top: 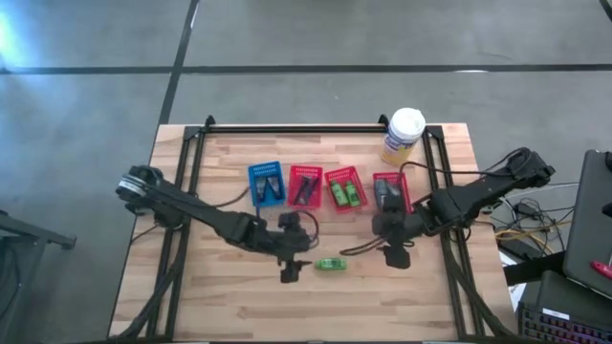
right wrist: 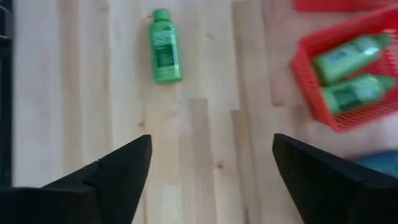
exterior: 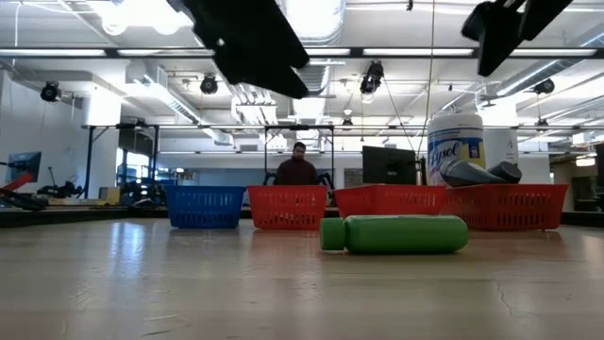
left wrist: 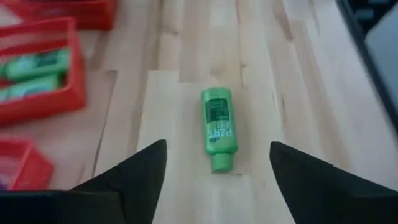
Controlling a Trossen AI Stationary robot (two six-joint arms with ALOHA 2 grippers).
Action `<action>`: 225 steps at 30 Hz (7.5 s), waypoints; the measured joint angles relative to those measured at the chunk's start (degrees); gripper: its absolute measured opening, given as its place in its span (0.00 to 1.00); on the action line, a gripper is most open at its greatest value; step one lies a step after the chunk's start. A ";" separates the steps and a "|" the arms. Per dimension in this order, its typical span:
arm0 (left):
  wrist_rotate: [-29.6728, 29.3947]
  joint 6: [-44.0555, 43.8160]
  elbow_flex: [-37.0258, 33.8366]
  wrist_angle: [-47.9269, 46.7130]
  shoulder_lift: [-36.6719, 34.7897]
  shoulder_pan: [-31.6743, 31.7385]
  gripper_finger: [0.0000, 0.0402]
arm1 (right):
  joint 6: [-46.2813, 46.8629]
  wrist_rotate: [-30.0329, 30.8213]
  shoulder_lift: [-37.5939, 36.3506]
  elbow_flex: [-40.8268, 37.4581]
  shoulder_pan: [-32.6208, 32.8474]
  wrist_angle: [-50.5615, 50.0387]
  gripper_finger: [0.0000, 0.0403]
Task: Pick & Place Travel size toiletries
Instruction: Put the shampoo into the middle red bin, then return to Home Position
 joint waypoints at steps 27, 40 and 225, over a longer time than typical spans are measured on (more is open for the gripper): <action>1.39 0.09 10.56 5.03 23.41 -0.26 0.75 | 11.98 1.56 -0.07 1.02 7.91 -10.38 0.91; 6.88 -10.75 9.84 6.51 23.43 2.42 0.75 | 11.97 3.05 -0.07 0.93 7.91 -10.31 0.91; -0.98 -13.05 -31.61 7.82 -49.75 7.09 0.73 | 12.11 -6.44 6.58 -6.23 -24.46 40.32 0.73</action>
